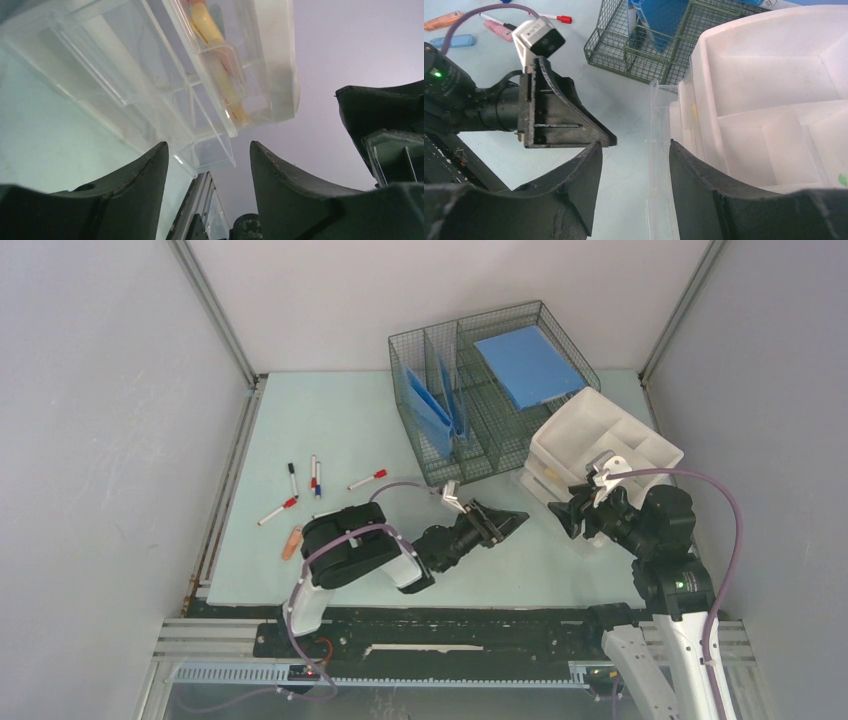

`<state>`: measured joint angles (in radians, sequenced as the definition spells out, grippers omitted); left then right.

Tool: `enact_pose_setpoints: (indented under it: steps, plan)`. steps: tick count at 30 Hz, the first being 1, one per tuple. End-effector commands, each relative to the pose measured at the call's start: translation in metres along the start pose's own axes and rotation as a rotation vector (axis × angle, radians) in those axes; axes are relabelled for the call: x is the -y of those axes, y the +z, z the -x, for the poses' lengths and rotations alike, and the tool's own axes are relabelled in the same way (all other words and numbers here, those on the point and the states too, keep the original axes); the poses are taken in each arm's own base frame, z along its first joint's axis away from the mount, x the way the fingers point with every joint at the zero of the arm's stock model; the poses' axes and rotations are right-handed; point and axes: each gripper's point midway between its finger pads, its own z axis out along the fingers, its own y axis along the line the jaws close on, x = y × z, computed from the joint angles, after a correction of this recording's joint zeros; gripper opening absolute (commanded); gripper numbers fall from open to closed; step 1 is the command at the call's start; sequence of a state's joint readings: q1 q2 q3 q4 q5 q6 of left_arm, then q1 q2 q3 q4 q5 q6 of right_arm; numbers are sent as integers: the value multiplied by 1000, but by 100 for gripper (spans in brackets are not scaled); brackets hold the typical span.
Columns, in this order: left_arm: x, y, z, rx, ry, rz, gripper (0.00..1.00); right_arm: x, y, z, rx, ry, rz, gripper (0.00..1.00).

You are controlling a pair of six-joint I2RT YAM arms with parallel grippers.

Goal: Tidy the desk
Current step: Open the drawer in the storage box, then pick up the stationery from the center of the board.

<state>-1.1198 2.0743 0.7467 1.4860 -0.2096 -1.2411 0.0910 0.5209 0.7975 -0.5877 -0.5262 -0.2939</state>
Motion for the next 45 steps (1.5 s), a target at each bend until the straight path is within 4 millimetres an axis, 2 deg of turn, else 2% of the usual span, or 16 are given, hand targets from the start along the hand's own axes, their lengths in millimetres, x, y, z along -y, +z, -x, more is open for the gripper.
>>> enact_pose_setpoints:
  steps: [1,9,14,21,26,27,30,35,39,45]
  plan:
    - [28,-20,23,66,63,-38,64,-3,-1,6,16,-18,23,60]
    - [-9,-84,51,126,187,122,66,-7,-2,4,13,-32,46,60]
    - [-23,-119,71,164,231,197,66,-8,-2,3,9,-34,52,60]
    - [-35,-158,99,217,266,281,66,-8,-1,2,6,-37,53,60]
    - [-43,-176,114,229,336,384,68,-8,-1,2,4,-37,55,60]
    - [-53,-182,115,214,367,449,68,-8,-1,2,4,-37,54,60]
    - [-51,-193,134,246,445,578,76,-8,-2,2,6,-38,53,60]
    - [-41,-229,173,345,527,726,99,-8,-2,2,6,-38,56,60]
    - [-45,-255,193,369,516,787,100,-9,-2,2,7,-40,58,60]
    - [-58,-281,211,369,457,876,100,-9,-2,2,4,-39,59,60]
